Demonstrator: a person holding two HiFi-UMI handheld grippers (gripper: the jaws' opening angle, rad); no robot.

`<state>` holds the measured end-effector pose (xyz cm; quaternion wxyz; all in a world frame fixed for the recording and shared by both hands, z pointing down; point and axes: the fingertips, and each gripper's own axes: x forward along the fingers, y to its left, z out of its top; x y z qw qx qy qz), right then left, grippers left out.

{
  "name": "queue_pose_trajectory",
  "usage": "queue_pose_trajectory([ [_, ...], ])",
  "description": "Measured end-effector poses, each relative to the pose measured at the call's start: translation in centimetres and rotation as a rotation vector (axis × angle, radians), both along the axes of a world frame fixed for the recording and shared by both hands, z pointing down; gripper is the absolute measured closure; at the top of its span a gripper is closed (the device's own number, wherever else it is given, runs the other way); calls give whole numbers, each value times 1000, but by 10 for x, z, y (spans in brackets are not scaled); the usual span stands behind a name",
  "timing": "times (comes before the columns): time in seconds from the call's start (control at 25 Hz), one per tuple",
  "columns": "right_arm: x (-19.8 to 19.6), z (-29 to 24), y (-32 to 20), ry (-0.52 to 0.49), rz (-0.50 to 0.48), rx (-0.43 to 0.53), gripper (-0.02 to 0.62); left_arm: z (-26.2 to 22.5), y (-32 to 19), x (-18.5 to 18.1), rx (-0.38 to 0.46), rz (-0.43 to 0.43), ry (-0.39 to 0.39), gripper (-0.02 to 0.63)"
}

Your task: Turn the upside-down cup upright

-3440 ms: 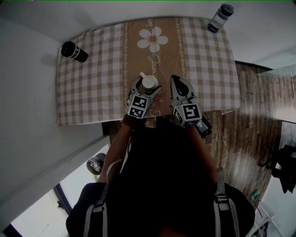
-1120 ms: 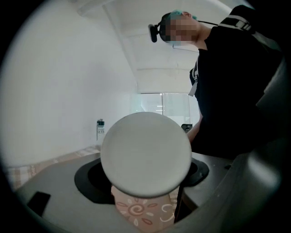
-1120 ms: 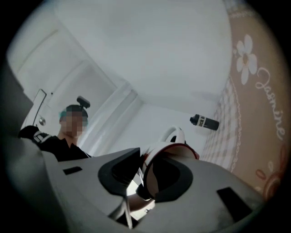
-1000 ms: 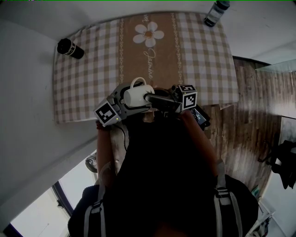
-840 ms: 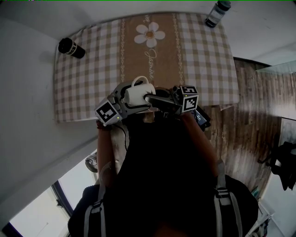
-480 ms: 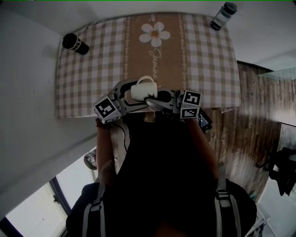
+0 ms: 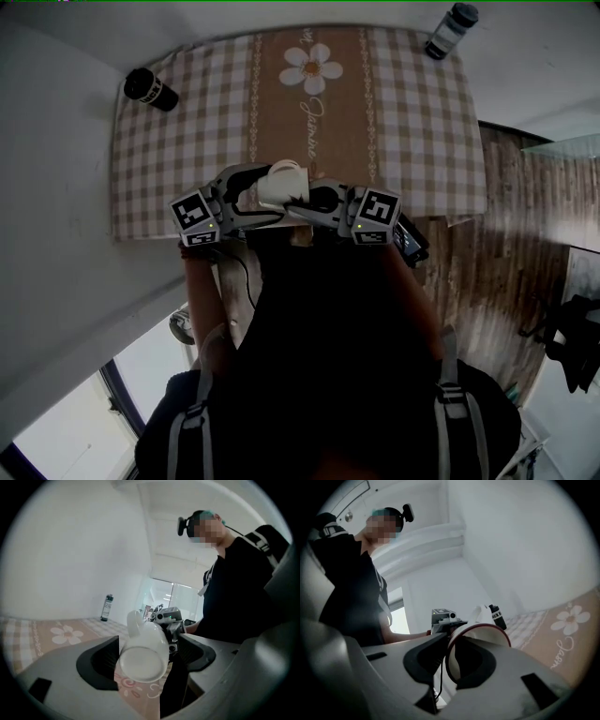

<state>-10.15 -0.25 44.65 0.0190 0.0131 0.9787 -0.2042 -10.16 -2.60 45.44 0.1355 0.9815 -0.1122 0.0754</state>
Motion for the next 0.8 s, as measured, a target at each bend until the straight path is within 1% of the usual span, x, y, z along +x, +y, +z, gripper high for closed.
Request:
queue_pose_trajectory([
  [0.08,0,4,0,24,4,21,545,-9,-7,-12,15,-47,32,204],
  [0.16,3,10,-2,59,18,46,546,-16,-18,-20,61,-124,32,204],
  [0.24,3,16,-4,94,33,73,546,-16,-28,-23,112,-188,-7,206],
  [0.32,0,21,-3,126,39,99,546,-9,-35,-21,153,-235,-66,251],
  [0.36,-2,22,-2,139,38,109,546,-7,-37,-18,161,-247,-76,268],
  [0.48,-3,28,0,171,32,119,545,-1,-38,-9,152,-248,-79,278],
  [0.64,-2,39,1,227,32,127,543,8,-35,1,192,-212,-154,305],
  [0.72,0,43,0,248,42,138,543,10,-36,5,211,-198,-185,305],
  [0.8,0,45,-1,264,50,148,543,11,-37,6,225,-201,-206,305],
])
